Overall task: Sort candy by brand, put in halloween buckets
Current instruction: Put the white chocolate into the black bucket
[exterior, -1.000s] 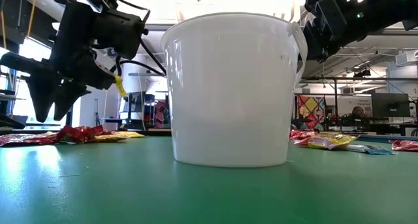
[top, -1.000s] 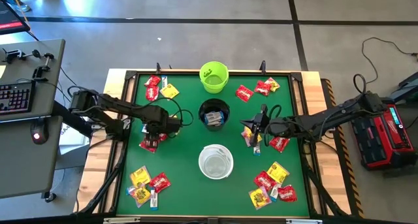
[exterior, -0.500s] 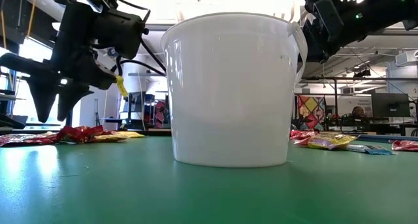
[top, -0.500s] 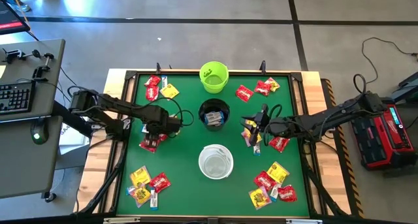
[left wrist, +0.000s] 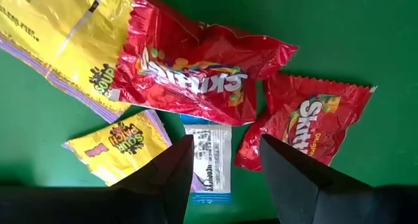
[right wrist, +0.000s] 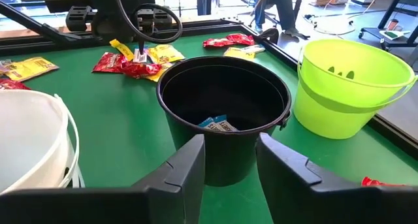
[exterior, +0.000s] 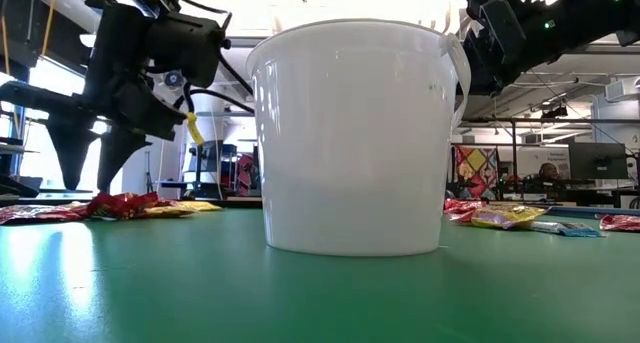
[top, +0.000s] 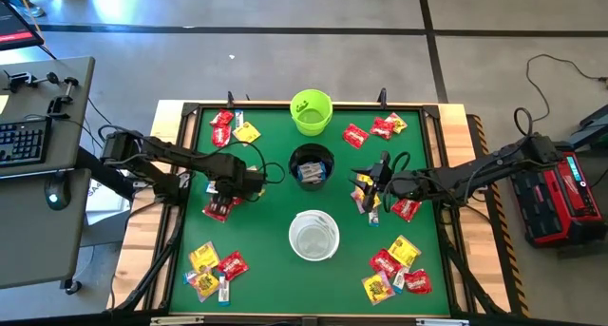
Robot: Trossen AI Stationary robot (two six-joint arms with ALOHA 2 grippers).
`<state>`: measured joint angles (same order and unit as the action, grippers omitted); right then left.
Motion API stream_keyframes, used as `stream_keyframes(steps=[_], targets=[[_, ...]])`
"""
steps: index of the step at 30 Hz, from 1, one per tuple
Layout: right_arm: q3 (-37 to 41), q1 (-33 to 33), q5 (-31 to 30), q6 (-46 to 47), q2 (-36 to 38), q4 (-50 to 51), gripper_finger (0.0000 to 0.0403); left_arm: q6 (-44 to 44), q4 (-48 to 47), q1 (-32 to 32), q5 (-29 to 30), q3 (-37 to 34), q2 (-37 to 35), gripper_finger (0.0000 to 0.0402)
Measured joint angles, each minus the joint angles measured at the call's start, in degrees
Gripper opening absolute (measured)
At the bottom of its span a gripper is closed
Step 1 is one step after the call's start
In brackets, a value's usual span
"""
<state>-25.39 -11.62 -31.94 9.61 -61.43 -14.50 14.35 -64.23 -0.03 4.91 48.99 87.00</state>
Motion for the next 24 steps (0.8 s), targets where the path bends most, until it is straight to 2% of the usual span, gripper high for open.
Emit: stream_keyframes(steps=[8,13,18,24], targets=[[0.0,0.0,0.0,-0.6,0.0,0.0,0.0126,-0.2,-2.1,0.0,-1.6,0.0,0.0,0.0168],[0.0,0.0,0.1,-0.6,0.0,0.0,0.0126,-0.2,-1.4,0.0,-1.9,-3.4,0.2,0.0168],[0.0,0.0,0.2,-0.6,0.0,0.0,0.0126,-1.9,1.0,0.0,1.6,-7.3,1.4,0.0168],[0.0,0.0,0.5,0.6,0.0,-0.7,0.0126,-3.6,1.1,-0.1,4.7,-6.6,1.9,0.0168]])
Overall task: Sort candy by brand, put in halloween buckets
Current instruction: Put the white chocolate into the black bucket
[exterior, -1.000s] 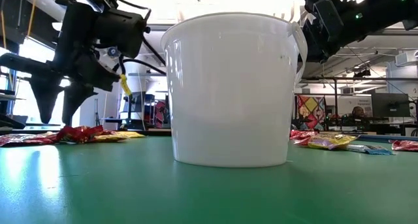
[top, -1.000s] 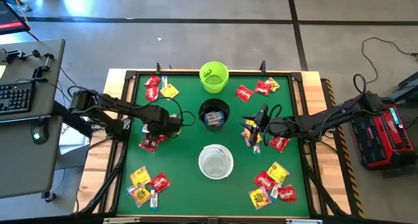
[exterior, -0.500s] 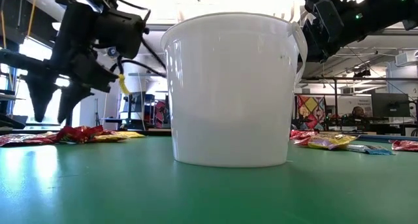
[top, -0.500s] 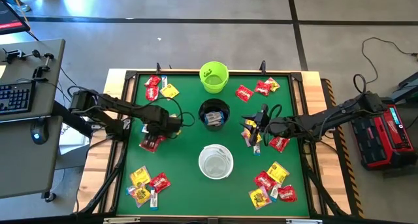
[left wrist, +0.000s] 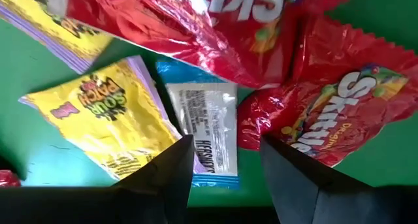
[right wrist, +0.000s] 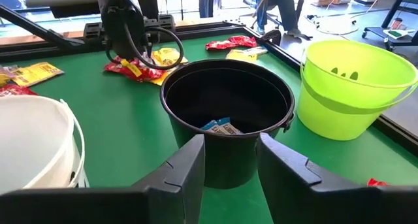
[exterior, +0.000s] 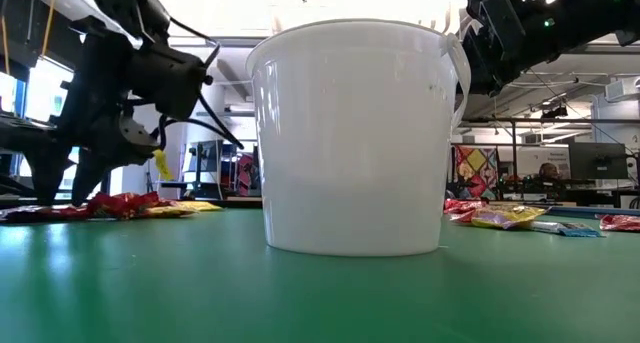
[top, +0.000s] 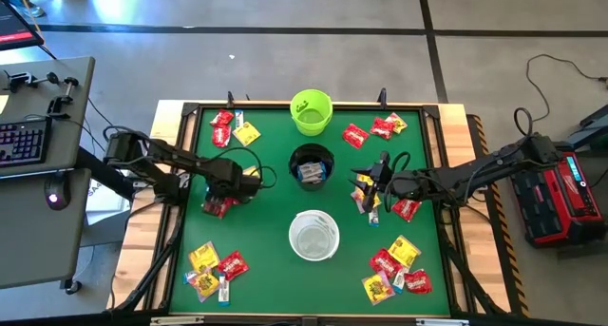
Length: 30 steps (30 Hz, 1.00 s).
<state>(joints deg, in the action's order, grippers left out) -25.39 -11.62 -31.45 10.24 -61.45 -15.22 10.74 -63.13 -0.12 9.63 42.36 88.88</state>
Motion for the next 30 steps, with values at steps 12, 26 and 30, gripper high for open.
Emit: stream_keyframes(steps=[12,26,30], targets=[[0.0,0.0,0.0,-1.3,0.0,-0.3,0.0126,-0.1,1.6,-0.2,-0.1,0.1,0.0,0.0168],[0.0,0.0,0.0,-1.8,0.0,-0.2,0.0126,0.0,1.5,-5.2,-2.0,0.1,0.0,0.0035],[0.0,0.0,0.0,-1.8,0.0,-0.2,0.0126,1.5,1.4,-5.6,-2.1,0.1,0.0,0.0004]])
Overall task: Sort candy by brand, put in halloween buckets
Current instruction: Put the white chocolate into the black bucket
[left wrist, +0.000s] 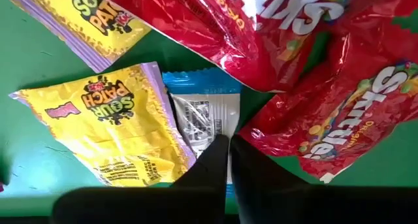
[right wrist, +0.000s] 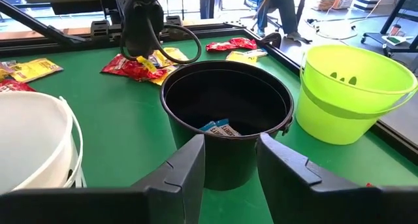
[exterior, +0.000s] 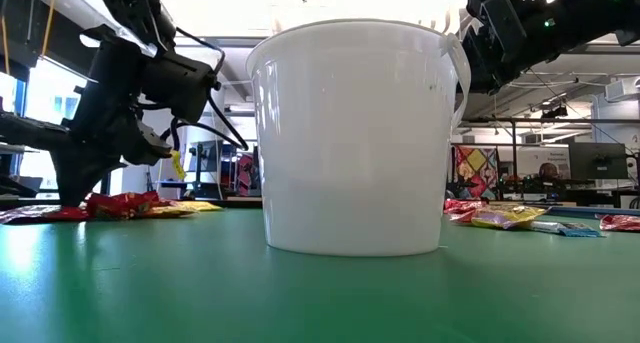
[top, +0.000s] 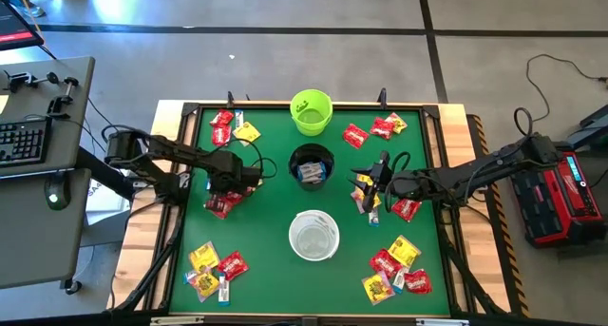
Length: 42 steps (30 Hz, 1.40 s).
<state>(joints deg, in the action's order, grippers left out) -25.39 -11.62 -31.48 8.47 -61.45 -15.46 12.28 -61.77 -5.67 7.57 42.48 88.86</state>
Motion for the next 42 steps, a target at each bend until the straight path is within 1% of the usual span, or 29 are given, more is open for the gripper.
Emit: stream_keyframes(steps=[5,10,13,17,22,27,30,36,42], targets=[[0.0,0.0,0.0,0.0,0.0,-0.3,0.0126,0.3,-2.2,0.0,0.0,1.0,0.0,0.0001],[0.0,0.0,0.0,0.1,0.0,-0.3,0.0126,0.3,-8.3,0.0,0.0,5.3,0.0,0.0000],[0.0,0.0,0.0,0.3,0.0,-0.3,0.0126,0.7,-10.1,-0.3,-0.6,8.3,0.0,0.0000],[0.0,0.0,0.0,0.5,0.0,-0.9,0.0126,0.4,-10.4,-1.5,-3.0,12.5,0.0,0.0000],[0.0,0.0,0.0,0.1,0.0,-1.9,0.0126,-0.9,-10.2,-2.6,-3.1,16.9,0.0,0.0000],[0.0,0.0,0.0,0.4,0.0,-2.0,0.0126,-3.7,-10.2,-2.6,-3.1,16.7,-0.1,0.0005],[0.0,0.0,0.0,0.5,0.0,-1.8,0.0126,-4.4,-9.6,-2.6,-3.1,14.3,-0.1,0.0028],[0.0,0.0,0.0,0.1,0.0,-1.4,0.0126,-4.5,-7.7,-2.7,-3.0,10.0,-0.1,0.0107],[0.0,0.0,0.0,0.1,0.0,-1.0,0.0126,-4.5,-6.4,-2.7,-3.4,8.6,-0.1,0.0174]])
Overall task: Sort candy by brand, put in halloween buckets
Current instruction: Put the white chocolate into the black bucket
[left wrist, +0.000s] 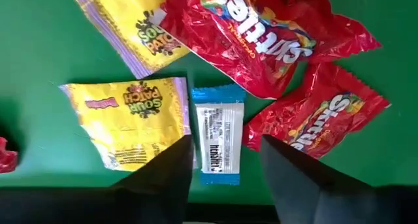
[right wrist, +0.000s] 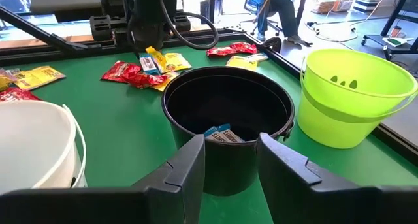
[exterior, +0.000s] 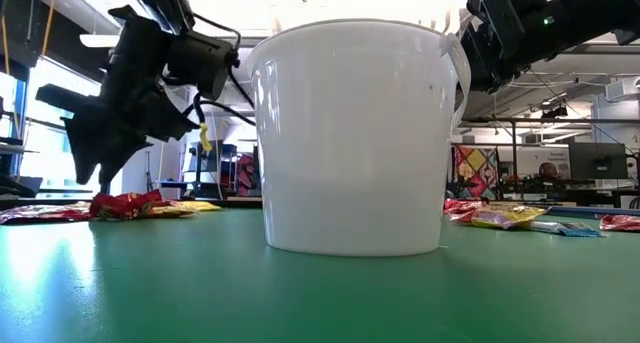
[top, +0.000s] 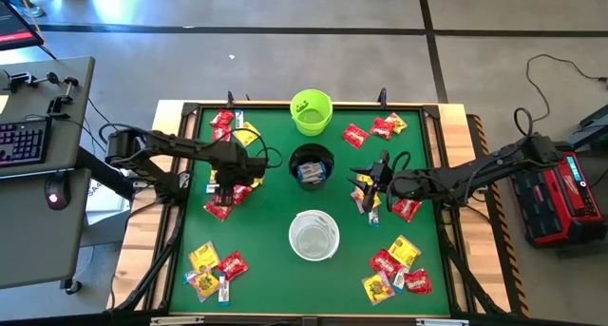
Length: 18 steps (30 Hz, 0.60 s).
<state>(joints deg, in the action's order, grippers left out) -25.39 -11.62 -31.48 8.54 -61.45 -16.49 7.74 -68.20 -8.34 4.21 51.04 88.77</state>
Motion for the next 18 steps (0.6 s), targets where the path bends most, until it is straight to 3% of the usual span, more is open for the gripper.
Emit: stream_keyframes(steps=[5,18], targets=[[0.0,0.0,0.1,0.0,0.0,0.6,0.0126,-0.2,4.0,0.0,-1.3,-2.4,0.0,0.0198],[0.0,0.0,0.2,-1.0,0.0,0.6,0.0126,0.1,6.8,-3.1,-0.6,-3.6,3.7,0.0200]])
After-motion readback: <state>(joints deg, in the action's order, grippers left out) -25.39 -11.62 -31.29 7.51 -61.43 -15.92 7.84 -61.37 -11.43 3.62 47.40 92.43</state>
